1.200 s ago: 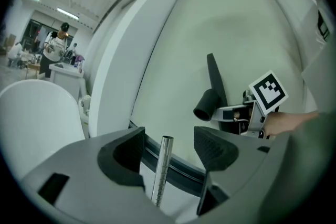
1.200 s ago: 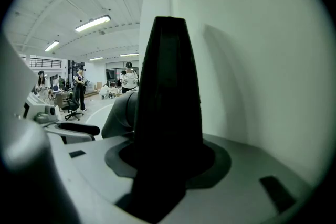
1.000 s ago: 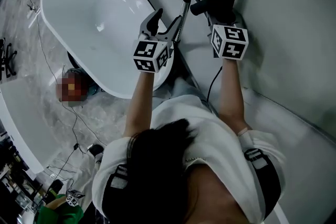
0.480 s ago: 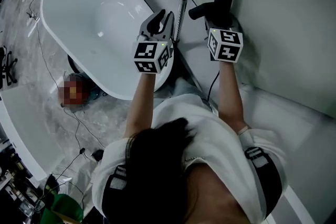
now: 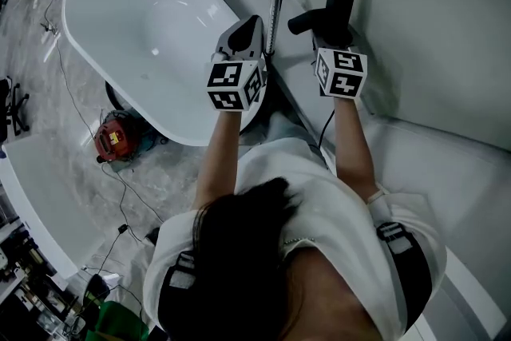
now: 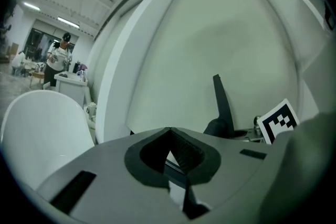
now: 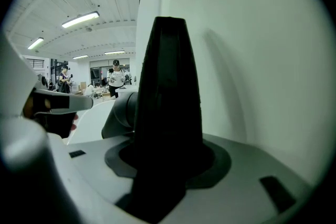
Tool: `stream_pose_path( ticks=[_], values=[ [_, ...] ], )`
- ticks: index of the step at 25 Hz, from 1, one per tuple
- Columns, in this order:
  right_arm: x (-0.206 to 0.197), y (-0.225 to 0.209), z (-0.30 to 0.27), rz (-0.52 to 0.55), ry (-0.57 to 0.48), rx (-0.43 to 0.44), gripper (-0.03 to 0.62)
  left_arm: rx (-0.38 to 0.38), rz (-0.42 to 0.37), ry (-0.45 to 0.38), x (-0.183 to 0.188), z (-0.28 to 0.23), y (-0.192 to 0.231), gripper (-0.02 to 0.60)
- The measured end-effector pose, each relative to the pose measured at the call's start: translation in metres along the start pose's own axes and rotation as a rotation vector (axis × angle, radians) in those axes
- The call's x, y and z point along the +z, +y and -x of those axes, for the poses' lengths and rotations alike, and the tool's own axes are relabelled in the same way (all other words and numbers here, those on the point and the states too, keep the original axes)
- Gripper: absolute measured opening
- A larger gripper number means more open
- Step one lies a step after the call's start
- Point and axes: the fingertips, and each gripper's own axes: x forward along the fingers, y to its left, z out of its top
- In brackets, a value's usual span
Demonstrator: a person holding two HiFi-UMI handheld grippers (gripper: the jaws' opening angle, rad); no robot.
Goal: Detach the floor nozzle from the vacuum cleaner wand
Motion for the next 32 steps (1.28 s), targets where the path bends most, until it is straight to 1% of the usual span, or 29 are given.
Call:
stream_pose_path(
  ticks=[4, 8, 13, 20, 32],
  values=[
    [-0.004, 0.012, 0.014, 0.006, -0.018, -0.005, 0.207, 0.009, -0.016, 0.040, -0.011, 0.009, -0.009, 0.003],
    [-0.008, 0.026, 0.025, 0.011, -0.024, 0.013, 0.207, 0.015, -0.014, 0.045, -0.014, 0.018, -0.015, 0.003],
    [-0.018, 0.040, 0.034, 0.019, -0.018, 0.024, 0.207, 0.031, -0.028, 0.056, -0.020, 0.028, -0.011, 0.003],
    [-0.013, 0.055, 0.045, 0.038, -0.050, 0.004, 0.207, 0.075, -0.044, 0.036, -0.025, 0.041, -0.004, 0.003],
    [-0.009, 0.072, 0.059, 0.068, -0.076, -0.001, 0.207, 0.082, -0.067, 0.022, -0.029, 0.056, -0.004, 0.003]
  ],
)
